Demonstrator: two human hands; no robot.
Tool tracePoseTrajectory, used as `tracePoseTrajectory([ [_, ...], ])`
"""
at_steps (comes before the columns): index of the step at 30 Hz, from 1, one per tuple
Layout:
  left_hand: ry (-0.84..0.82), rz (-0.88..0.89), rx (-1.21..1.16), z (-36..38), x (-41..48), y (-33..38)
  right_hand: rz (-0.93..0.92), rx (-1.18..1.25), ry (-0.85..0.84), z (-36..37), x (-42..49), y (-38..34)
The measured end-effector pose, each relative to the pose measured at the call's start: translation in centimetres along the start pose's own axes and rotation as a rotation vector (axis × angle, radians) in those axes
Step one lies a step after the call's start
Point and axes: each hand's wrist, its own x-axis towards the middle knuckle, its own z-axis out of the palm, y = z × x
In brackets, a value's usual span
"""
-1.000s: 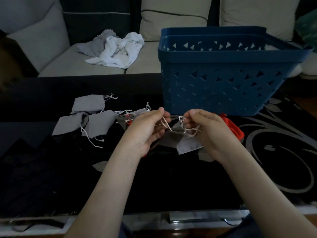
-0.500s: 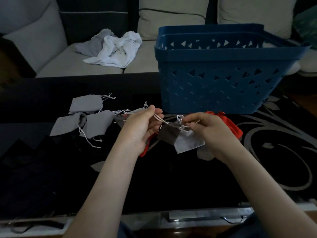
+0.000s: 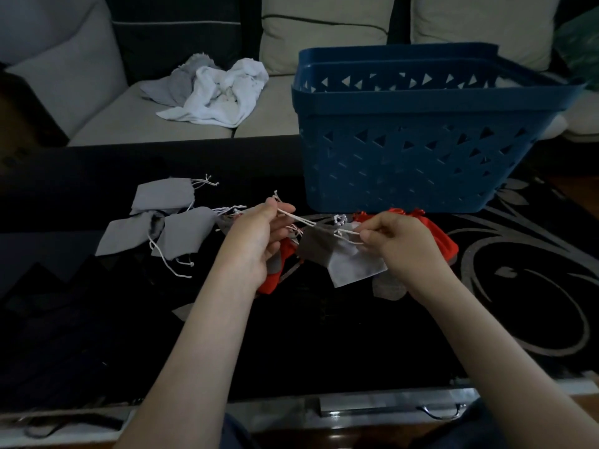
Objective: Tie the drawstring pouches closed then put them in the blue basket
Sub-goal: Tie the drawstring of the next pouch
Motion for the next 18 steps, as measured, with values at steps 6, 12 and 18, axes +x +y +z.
tracePoseTrajectory([
  [6,0.048,0.034,-0.047,-0.2,1.0,-0.2,0.024,0.006,0.009,-0.3,0.1,-0.1],
  [12,0.082,-0.040,-0.379,-0.7,1.6,0.6,0.028,0.114,0.077,-0.5,0.3,-0.1],
  [18,-0.023,0.219,-0.277,-0.5,1.8,0.4,-0.163,0.106,0.064,-0.3,0.0,-0.9],
])
